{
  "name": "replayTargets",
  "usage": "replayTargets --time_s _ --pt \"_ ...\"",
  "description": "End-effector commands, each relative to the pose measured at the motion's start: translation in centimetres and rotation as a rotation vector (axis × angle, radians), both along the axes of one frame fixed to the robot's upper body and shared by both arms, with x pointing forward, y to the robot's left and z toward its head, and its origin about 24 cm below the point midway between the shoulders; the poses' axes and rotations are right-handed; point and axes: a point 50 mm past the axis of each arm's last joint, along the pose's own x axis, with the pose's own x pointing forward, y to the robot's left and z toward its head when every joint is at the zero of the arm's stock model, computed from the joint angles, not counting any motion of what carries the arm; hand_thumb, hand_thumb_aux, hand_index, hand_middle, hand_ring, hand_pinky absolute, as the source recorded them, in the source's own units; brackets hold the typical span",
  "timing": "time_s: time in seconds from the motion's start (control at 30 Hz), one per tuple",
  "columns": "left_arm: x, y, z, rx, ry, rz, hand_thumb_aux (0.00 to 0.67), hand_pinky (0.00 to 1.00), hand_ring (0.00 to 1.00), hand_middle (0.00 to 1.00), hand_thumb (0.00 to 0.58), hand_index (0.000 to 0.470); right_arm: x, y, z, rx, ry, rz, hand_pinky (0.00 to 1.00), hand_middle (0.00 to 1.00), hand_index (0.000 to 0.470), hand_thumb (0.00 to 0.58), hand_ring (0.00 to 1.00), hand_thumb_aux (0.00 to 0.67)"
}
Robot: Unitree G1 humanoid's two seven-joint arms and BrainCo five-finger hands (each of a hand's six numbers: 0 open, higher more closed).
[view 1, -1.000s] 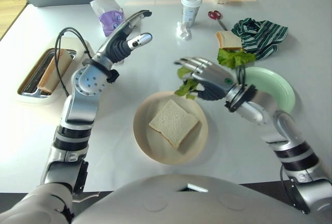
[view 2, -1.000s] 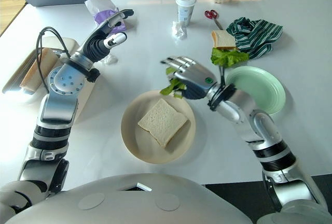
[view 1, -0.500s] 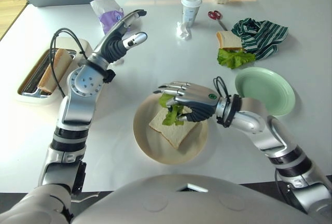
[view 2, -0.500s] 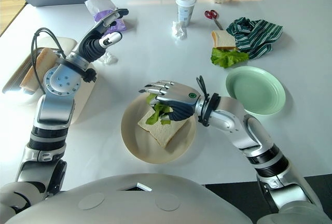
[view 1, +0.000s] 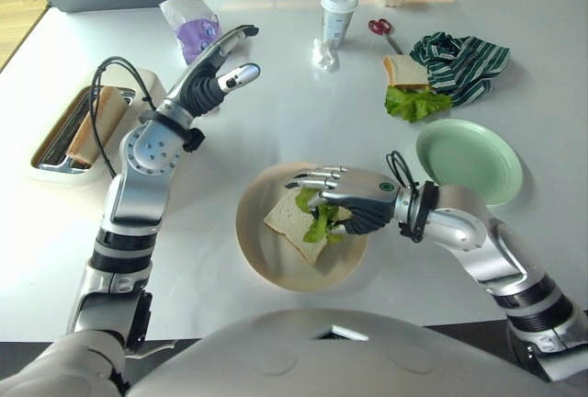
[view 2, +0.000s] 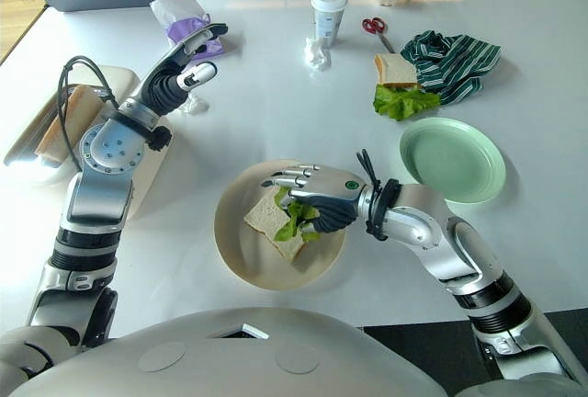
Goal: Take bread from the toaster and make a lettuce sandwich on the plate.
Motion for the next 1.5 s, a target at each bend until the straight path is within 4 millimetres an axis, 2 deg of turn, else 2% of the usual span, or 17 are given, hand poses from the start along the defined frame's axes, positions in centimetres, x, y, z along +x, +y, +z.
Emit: replayTargets --time_s 0.03,0.2,0.5,0.77,0.97,1.0,1.03,1.07,1.1,1.5 --pt "0.1 0.0 0.1 -0.001 -0.01 0.01 0.0 0.0 0.0 0.0 0.0 0.0 -0.2 0.8 -1.2 -0.003 0.02 0.025 0.0 0.0 0.47 0.58 0.0 0.67" --pt "0.1 -0.1 0.0 -0.001 -0.01 0.009 0.0 0.0 0.0 0.0 0.0 0.0 0.7 1.3 -2.3 -0.028 -0.029 0.022 0.0 0.0 0.47 0.58 0.0 0.67" --pt "-0.1 -0.2 -0.1 0.004 -0.008 0.008 0.0 0.0 0.0 0.0 0.0 0.0 1.3 1.8 -0.8 0.033 -0.188 0.023 0.0 0.0 0.47 0.58 0.0 0.67" --pt "-0.1 -0.1 -0.1 0.006 -0.009 0.008 0.0 0.0 0.0 0.0 0.0 0.0 1.4 1.9 -0.2 0.066 -0.198 0.018 0.0 0.0 0.47 0.58 0.0 0.67" --pt "-0.2 -0.1 -0.5 0.017 0.007 0.006 0.0 0.0 0.0 0.0 0.0 0.0 1.3 1.7 -0.8 0.036 -0.165 0.015 0.0 0.0 0.47 0.58 0.0 0.67" --pt "-0.2 -0.1 -0.5 0.02 0.009 0.004 0.0 0.0 0.0 0.0 0.0 0.0 1.3 1.7 -0.9 0.031 -0.164 0.013 0.0 0.0 0.428 0.575 0.0 0.61" --pt "-0.2 -0.1 -0.5 0.021 0.011 0.003 0.0 0.0 0.0 0.0 0.0 0.0 1.3 1.6 -0.9 0.027 -0.163 0.012 0.0 0.0 0.361 0.549 0.0 0.515" --pt "-0.2 -0.1 -0.6 0.023 0.012 0.001 0.0 0.0 0.0 0.0 0.0 0.0 1.4 1.5 -1.0 0.02 -0.157 0.007 0.0 0.0 0.23 0.429 0.0 0.328" --pt "-0.2 -0.1 -0.5 0.023 0.012 0.0 0.0 0.0 0.0 0.0 0.0 0.0 1.4 1.4 -1.2 0.007 -0.151 0.003 0.0 0.0 0.0 0.0 0.0 0.0" --pt "-0.3 -0.1 -0.5 0.021 0.009 -0.001 0.0 0.0 0.0 0.0 0.0 0.0 1.5 1.2 -1.5 -0.021 -0.131 -0.01 0.0 0.0 0.0 0.0 0.0 0.0"
